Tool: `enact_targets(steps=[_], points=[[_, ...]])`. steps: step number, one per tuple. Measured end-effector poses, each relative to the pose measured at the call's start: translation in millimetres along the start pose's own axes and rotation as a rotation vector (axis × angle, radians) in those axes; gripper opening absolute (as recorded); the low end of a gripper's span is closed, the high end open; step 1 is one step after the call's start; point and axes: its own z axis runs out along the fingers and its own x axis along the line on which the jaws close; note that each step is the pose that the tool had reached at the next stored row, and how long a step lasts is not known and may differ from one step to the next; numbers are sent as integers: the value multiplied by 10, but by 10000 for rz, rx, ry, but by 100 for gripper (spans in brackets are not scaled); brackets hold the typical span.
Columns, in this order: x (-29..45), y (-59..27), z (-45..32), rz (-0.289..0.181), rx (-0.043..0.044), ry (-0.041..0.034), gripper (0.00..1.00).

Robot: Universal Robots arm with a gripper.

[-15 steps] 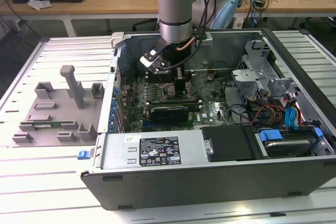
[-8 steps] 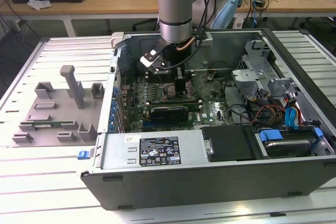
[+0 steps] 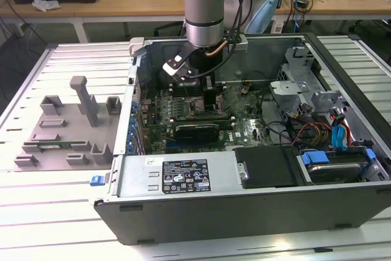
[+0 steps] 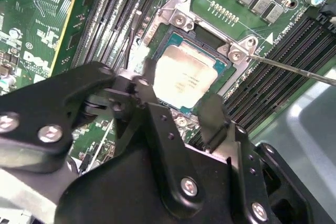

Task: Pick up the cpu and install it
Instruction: 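Place the cpu into insertion slot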

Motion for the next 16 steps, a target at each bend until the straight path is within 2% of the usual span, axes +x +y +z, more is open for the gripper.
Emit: enact_targets(steps=[8, 16], points=[[0, -5, 0, 0, -3, 0, 11], [0, -31, -2, 1, -17, -1, 11]])
